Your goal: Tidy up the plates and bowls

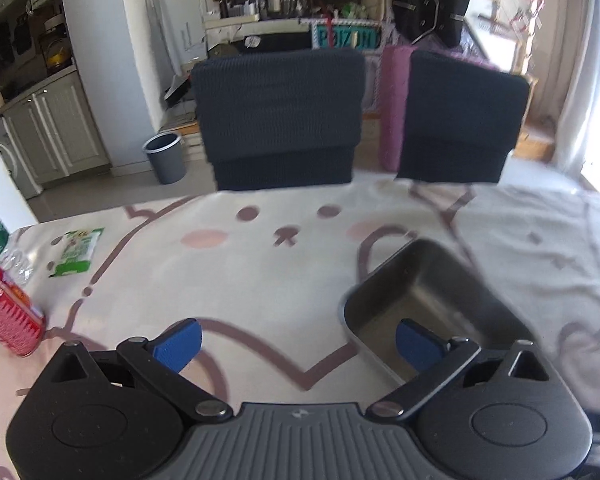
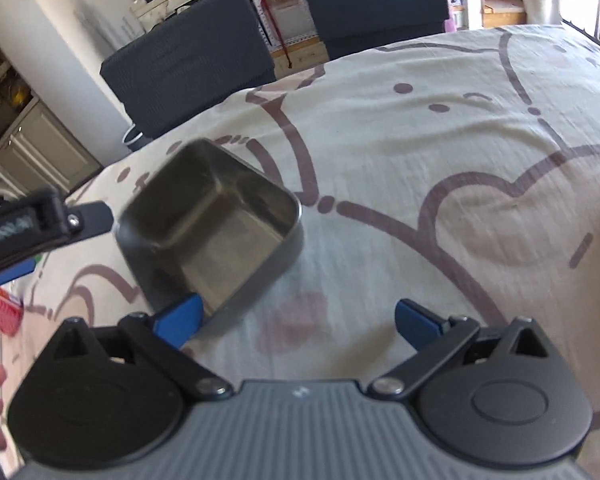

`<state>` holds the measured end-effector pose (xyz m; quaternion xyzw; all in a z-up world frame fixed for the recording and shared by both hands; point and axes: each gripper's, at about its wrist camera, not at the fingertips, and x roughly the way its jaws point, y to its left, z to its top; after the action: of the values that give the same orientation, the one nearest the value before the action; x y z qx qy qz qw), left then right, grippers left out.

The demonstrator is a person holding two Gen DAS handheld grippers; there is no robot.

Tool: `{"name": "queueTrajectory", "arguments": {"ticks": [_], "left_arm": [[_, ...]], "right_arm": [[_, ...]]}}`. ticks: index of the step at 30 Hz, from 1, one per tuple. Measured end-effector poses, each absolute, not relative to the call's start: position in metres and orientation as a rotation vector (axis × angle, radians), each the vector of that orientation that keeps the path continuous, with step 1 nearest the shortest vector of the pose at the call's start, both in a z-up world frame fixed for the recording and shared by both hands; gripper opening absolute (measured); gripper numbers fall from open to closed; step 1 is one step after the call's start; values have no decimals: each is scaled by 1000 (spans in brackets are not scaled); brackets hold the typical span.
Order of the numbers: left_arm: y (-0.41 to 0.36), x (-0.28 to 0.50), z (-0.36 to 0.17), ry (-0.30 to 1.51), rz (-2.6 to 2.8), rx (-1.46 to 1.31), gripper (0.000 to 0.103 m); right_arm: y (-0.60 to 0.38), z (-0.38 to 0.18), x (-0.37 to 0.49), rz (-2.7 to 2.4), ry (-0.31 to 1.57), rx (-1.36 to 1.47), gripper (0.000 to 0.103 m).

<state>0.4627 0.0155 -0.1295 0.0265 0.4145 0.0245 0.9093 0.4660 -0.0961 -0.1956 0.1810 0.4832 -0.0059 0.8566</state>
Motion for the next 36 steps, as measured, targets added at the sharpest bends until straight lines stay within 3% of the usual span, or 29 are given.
{"name": "queueTrajectory", "arguments": {"ticks": [10, 13, 18, 21, 25, 27, 29, 32, 36], "left_arm": [[21, 456, -134, 861, 52, 124, 99], [19, 456, -139, 894, 44, 165, 92], [17, 451, -147, 955, -11, 189, 70], [21, 450, -146, 970, -44, 136, 54], [24, 450, -143, 981, -91, 49, 35], [23, 449, -142, 990, -115, 11, 18], [17, 447, -142, 995, -149, 18, 6], [9, 444, -142, 987, -151, 55, 6], [13, 444, -137, 981, -156, 3, 5]], "right_arm": [[-115, -194, 464, -52, 1013, 357, 103], [-117, -195, 465, -57, 1003, 347, 103], [-121, -196, 468, -47, 996, 347, 99], [-121, -194, 468, -9, 988, 350, 87], [-113, -189, 470, 66, 957, 335, 57], [-110, -187, 471, 83, 955, 329, 49], [-108, -186, 471, 114, 950, 332, 34], [-103, -184, 473, 146, 947, 324, 16], [-99, -183, 474, 156, 953, 314, 5]]}}
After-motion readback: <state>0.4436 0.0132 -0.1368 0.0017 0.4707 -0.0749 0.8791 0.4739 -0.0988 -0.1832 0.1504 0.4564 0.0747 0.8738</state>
